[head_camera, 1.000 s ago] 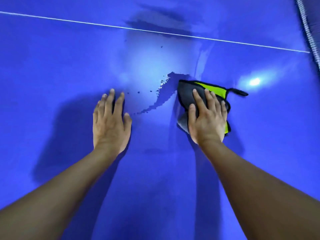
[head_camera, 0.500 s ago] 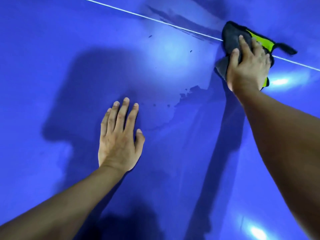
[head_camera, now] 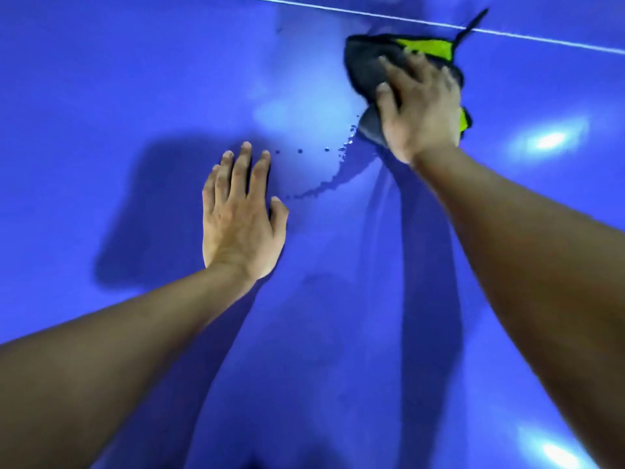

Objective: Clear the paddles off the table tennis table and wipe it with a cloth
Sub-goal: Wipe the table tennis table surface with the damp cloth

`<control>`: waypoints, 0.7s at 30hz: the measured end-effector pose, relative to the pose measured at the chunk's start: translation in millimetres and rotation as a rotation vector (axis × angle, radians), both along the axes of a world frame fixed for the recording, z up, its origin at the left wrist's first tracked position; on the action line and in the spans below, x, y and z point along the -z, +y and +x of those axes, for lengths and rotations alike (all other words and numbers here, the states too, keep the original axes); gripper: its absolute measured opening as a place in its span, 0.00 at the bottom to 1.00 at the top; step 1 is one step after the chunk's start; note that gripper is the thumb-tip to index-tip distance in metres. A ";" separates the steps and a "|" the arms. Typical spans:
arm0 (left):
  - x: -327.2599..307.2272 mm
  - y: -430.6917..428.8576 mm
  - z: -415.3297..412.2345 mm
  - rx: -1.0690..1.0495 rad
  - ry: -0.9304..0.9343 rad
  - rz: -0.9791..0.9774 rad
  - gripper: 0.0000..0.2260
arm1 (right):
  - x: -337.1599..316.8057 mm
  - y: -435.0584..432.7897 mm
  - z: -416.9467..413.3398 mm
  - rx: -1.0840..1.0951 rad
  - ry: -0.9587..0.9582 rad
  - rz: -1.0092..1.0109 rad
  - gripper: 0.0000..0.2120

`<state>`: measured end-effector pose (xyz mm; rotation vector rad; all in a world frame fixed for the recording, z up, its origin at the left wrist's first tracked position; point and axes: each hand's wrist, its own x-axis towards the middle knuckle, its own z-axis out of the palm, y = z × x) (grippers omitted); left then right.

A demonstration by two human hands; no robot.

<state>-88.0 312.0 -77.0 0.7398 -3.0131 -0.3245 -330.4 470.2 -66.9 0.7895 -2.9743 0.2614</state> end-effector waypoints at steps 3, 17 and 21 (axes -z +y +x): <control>0.6 1.7 2.4 0.011 0.053 0.038 0.26 | 2.4 3.3 71.3 -0.065 -0.031 -0.005 0.25; -12.2 70.9 224.5 0.106 0.154 0.195 0.24 | -0.1 91.9 394.8 -0.214 -0.075 -0.024 0.24; -7.1 90.9 318.6 0.105 0.121 0.197 0.24 | 0.2 119.3 476.8 -0.196 -0.068 -0.028 0.24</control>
